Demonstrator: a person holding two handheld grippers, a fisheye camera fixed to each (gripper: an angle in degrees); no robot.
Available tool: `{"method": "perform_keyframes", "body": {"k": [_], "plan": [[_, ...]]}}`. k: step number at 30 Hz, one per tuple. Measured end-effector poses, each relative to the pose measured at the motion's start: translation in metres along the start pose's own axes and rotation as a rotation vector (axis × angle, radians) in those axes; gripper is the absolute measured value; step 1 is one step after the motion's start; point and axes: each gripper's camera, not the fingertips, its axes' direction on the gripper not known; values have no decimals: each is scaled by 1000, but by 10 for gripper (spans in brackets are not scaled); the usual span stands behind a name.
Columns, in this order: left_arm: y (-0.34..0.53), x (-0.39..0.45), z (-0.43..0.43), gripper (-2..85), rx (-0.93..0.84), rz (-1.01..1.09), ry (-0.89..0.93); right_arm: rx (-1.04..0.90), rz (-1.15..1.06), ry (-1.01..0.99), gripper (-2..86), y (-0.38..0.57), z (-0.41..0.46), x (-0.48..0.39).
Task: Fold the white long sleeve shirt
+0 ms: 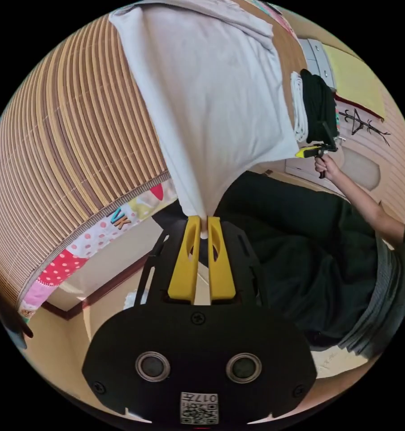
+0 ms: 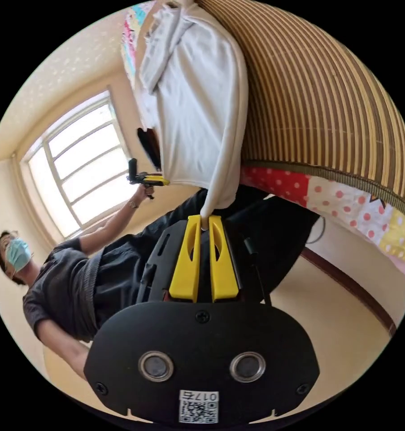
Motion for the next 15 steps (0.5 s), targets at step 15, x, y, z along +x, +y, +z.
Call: {"method": "perform_keyframes", "body": {"k": [15], "plan": [[117,-66,-155,28,1026,-60,1114,664,-168,-641,16,40,-56,-39]]}}
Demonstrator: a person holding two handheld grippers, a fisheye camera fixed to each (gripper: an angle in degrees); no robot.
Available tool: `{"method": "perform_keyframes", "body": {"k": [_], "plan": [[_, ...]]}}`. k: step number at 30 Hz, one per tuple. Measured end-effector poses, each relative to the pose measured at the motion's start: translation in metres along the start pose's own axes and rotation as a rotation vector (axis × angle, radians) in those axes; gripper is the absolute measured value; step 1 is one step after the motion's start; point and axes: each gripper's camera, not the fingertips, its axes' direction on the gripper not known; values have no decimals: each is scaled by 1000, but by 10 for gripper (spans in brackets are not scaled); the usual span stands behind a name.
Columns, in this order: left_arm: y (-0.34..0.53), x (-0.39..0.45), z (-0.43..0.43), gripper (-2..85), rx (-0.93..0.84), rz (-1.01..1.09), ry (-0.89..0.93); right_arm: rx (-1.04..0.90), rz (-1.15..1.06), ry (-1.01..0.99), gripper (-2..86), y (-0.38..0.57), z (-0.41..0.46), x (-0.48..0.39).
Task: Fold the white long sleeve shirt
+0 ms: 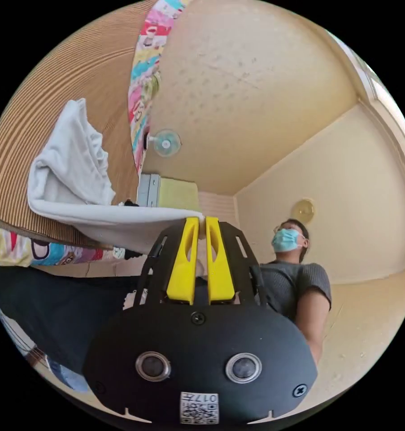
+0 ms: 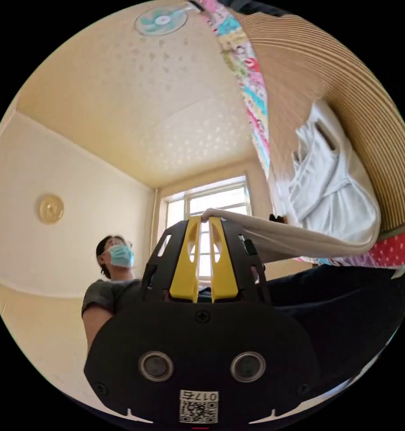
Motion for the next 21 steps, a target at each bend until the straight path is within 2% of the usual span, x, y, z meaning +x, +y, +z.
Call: {"method": "perform_keyframes", "body": {"k": [3,5,7,9,11,14,17,21], "plan": [[-30,-31,-9,28,251,-238,-65,231,106,46,10,-29,-2,25],[-53,-37,-6,26,347,-318,-58,469,28,-116,7,-51,-4,22],[-81,-31,-7,24,438,-345,-90,513,5,-48,7,-76,3,10],[-131,-18,-1,21,412,-269,-79,424,23,163,9,-104,23,-1],[-165,-12,10,21,359,-280,-99,183,55,554,16,-134,73,-4],[-205,-6,25,20,295,-310,-166,-146,-12,984,49,-150,157,11],[-225,-5,30,19,263,-349,-175,-263,-113,1189,103,-154,222,29],[-229,2,18,19,283,-369,-173,-303,-238,1307,120,-163,285,47]]}}
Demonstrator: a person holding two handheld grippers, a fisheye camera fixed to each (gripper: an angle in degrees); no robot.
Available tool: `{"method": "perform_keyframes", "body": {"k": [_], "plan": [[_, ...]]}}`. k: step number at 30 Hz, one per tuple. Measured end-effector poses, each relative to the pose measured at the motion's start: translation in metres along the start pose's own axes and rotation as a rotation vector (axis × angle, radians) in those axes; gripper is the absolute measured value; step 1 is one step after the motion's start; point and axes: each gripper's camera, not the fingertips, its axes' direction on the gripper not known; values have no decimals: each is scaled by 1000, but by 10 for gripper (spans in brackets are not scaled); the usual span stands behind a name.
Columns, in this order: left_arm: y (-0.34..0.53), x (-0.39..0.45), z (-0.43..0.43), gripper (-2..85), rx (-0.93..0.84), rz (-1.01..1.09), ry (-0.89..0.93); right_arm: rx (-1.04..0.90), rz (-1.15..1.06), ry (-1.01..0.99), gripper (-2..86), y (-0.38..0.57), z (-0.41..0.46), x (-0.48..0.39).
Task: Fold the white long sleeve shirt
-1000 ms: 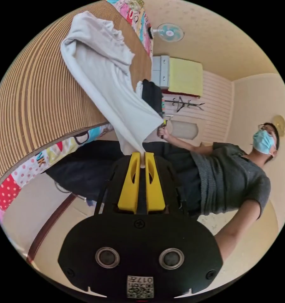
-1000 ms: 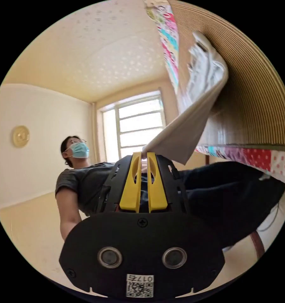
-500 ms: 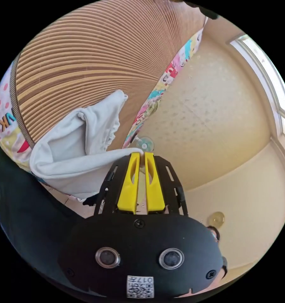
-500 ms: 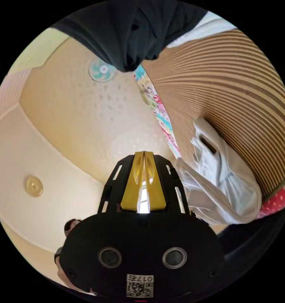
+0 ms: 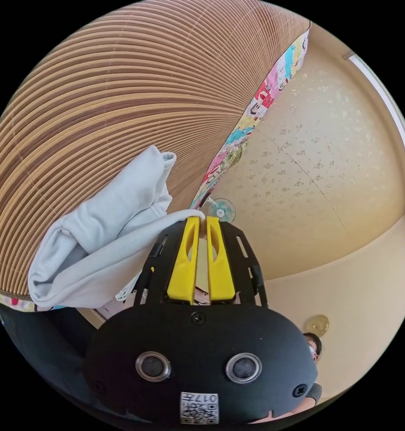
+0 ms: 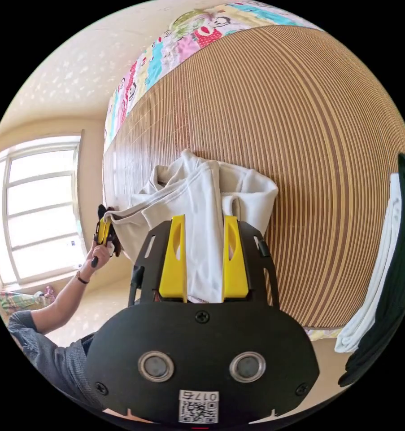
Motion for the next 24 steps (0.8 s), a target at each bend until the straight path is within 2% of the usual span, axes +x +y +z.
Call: {"method": "perform_keyframes", "body": {"k": [5,9,12,14,17,21,24], "plan": [[4,1,-29,21,60,-31,2,-72,-21,273,112,-37,57,-30],[13,3,-48,24,50,-50,9,-70,-144,209,59,-31,64,-48],[29,11,-57,24,-10,-48,78,104,-145,74,40,11,21,-61],[45,16,-64,26,2,-62,124,273,-67,-35,35,56,-21,-55],[60,26,-60,26,13,-59,233,407,10,-95,31,87,-51,-41],[29,50,-6,28,-80,68,162,381,27,41,29,64,-34,-34],[-13,43,38,31,-60,78,80,324,98,135,26,26,3,-16]]}}
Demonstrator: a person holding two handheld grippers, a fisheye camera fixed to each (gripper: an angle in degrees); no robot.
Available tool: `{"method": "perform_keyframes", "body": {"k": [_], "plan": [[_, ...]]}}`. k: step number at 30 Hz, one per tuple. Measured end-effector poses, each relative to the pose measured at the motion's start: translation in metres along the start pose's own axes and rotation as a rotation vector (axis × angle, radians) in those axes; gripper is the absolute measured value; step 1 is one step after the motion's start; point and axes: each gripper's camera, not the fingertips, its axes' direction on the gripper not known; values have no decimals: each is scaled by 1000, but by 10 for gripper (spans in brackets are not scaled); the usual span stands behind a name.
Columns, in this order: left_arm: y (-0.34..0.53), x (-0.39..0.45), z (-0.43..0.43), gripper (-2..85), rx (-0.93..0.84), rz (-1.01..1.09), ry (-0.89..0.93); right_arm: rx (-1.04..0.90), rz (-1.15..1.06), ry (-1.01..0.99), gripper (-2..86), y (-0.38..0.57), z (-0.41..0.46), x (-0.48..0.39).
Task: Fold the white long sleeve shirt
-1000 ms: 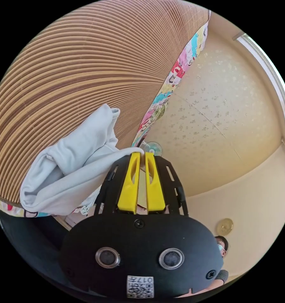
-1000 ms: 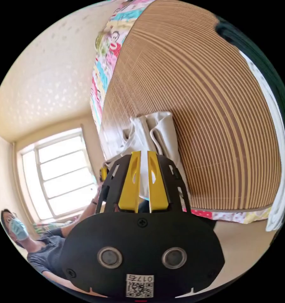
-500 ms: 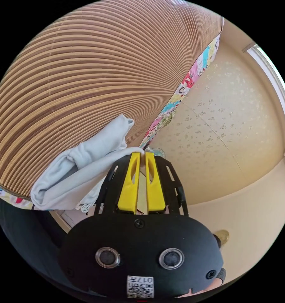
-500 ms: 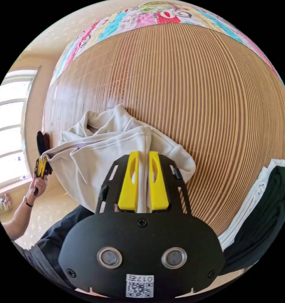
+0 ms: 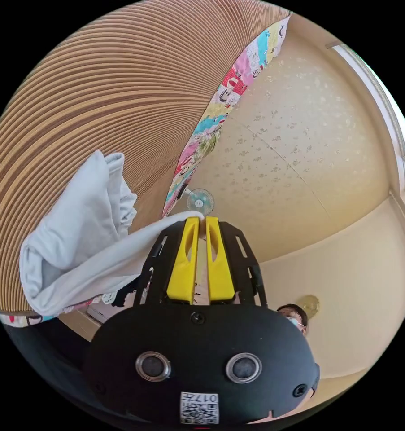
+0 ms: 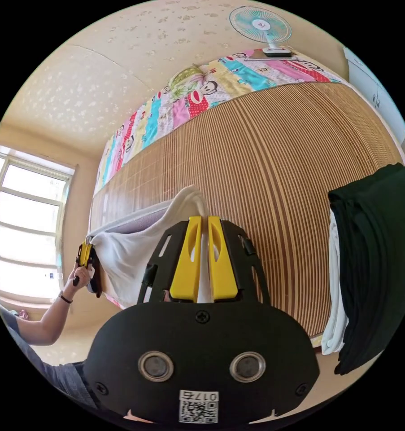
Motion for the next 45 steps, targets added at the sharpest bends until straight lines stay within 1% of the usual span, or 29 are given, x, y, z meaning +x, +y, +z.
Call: {"method": "perform_keyframes", "body": {"k": [1,3,4,5,6,7,8,9,10,12,13,15,16,18,20,21,23,25,27,29,31,32,34,37,39,40,42,44,45], "plan": [[-9,-6,8,31,5,-10,-8,-45,35,26,25,-10,24,8],[-36,-32,29,40,30,-70,-93,-123,101,22,24,-19,54,21],[-39,-38,30,44,54,-95,-120,-123,138,8,22,-22,59,25],[-40,-46,29,52,123,-136,-152,-72,131,-2,19,-21,52,21],[-35,-49,26,60,195,-137,-126,-44,111,-4,18,-20,47,16],[-32,-48,25,57,223,-108,-88,-14,72,9,19,-17,40,7],[-25,-42,23,52,246,-16,-6,-18,37,29,21,-14,38,-1],[-19,-31,22,56,227,81,4,-27,15,36,22,-12,38,-5],[-14,-24,22,57,210,121,-37,-53,-36,47,26,-7,43,-12],[10,1,27,72,165,264,-375,-101,-86,93,31,-2,55,-18],[15,5,31,74,156,294,-468,-127,-102,128,34,0,64,-18],[28,7,60,81,88,409,-754,-155,-88,162,40,-2,79,-14],[29,5,69,85,66,434,-811,-175,-46,158,44,-4,88,-7],[28,-10,107,101,-10,510,-1010,-172,-4,92,47,-7,94,0],[25,-26,135,105,-82,561,-1112,-133,-27,-21,41,-7,94,0],[22,-40,150,99,-131,565,-1185,-130,-35,-32,37,-7,94,-1],[20,-54,162,81,-161,576,-1267,-141,-99,-36,24,-5,97,-7],[15,-55,144,56,-107,540,-1117,-178,-178,-24,16,-4,104,-10],[0,-85,84,38,9,306,-599,-275,-251,14,12,-3,121,-9],[6,-110,58,38,63,231,-456,-391,-276,92,8,-2,147,5],[20,-116,45,43,62,254,-557,-380,-219,51,7,-8,147,20],[31,-114,41,50,33,305,-600,-371,-167,21,7,-15,143,28],[50,-113,33,70,-10,366,-618,-333,-129,-30,7,-20,134,34],[85,-118,23,127,-78,422,-714,-334,-154,-144,9,-24,129,31],[109,-134,26,174,-180,422,-807,-369,-173,-180,12,-24,132,27],[115,-139,28,179,-209,423,-815,-395,-201,-215,14,-24,136,22],[134,-166,41,183,-330,416,-824,-450,-250,-289,21,-25,143,13],[145,-180,46,169,-327,409,-810,-529,-269,-376,45,-29,157,0],[148,-188,50,146,-323,381,-822,-547,-263,-391,55,-31,162,-4]]}}
